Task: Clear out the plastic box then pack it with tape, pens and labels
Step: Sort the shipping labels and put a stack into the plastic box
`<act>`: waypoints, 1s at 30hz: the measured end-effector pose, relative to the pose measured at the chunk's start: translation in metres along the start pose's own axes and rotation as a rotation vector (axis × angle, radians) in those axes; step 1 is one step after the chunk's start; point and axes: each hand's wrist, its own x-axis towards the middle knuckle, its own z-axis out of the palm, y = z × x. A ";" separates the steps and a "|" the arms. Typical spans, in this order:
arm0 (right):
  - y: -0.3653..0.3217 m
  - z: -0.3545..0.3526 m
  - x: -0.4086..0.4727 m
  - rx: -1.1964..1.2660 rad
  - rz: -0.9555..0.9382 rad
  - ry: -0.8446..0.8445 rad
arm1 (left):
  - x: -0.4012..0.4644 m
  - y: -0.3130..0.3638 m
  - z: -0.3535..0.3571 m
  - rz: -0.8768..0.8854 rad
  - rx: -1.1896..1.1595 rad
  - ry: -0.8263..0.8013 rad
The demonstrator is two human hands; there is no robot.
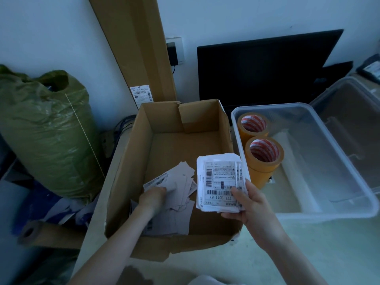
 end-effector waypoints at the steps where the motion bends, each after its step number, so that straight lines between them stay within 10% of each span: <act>1: 0.000 0.000 0.000 -0.015 -0.005 0.009 | -0.003 0.000 -0.005 -0.040 -0.033 0.060; 14: -0.004 0.011 0.003 -0.273 -0.135 0.049 | -0.075 0.017 -0.082 0.047 -1.318 0.222; 30: -0.014 0.021 0.006 -0.184 -0.078 -0.129 | -0.079 0.071 -0.084 0.082 -1.425 0.324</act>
